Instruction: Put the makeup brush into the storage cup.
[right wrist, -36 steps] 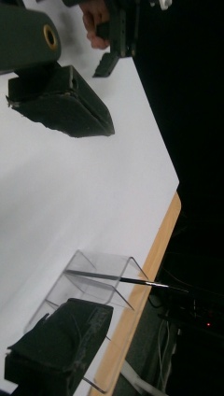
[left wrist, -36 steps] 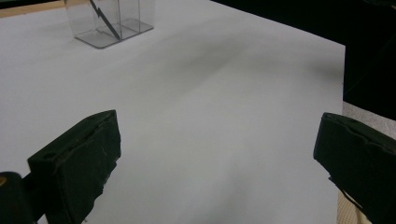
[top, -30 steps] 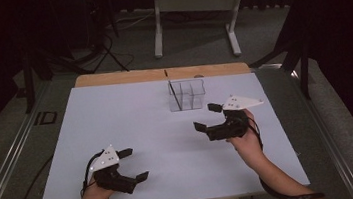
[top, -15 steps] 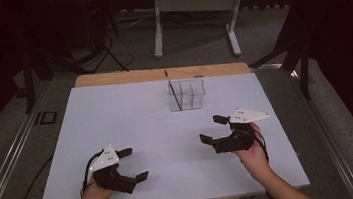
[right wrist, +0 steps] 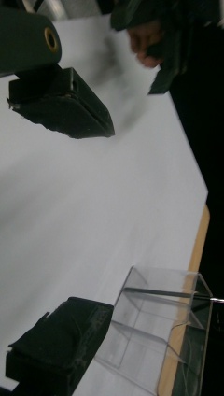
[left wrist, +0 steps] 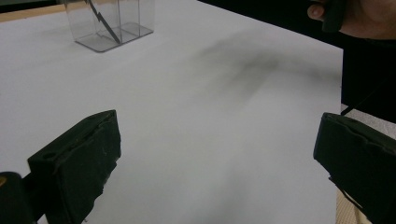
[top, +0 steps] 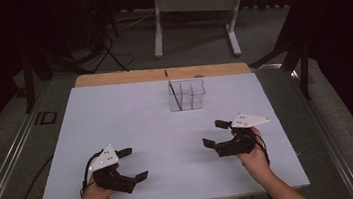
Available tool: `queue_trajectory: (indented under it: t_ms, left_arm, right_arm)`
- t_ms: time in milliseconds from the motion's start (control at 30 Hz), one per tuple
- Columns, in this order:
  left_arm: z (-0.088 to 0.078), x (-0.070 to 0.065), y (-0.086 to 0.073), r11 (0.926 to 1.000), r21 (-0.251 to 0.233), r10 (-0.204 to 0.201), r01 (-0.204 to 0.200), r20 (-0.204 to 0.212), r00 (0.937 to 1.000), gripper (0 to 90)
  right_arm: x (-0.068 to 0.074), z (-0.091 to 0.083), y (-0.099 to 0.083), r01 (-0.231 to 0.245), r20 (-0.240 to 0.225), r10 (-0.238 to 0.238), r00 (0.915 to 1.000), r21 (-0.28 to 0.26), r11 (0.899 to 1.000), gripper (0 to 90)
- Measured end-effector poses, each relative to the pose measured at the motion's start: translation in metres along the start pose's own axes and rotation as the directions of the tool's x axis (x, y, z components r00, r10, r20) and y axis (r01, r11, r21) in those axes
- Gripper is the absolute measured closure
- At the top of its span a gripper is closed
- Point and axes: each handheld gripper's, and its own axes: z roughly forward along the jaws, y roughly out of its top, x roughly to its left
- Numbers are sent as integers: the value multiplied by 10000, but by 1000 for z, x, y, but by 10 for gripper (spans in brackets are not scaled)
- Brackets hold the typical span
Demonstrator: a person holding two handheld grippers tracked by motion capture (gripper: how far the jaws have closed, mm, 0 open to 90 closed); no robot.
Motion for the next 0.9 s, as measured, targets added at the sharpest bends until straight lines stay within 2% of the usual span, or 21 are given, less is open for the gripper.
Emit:
queue_trajectory:
  t_ms: [133,200,267,467,900]
  left_arm:
    - [0,1,0,10000,-29,-44,44,23,10000,17]
    - [0,1,0,10000,-51,-62,62,14,10000,17]
    - [0,0,0,9999,-76,-87,87,41,10000,17]
    - [-1,-1,0,9998,-170,-130,131,72,9999,17]
    - [-3,0,0,9995,-260,-186,185,-19,9998,17]
  right_arm:
    - [-4,4,-6,92,-33,-91,10000,170,9998,127]
    - [-5,5,-8,294,19,-295,9996,299,9991,127]
    - [-8,6,-10,250,-160,-245,9996,295,9993,127]
    - [-9,10,-15,622,-81,-618,9981,604,9962,128]
    - [-8,13,-18,819,-56,-817,9966,639,9946,135]
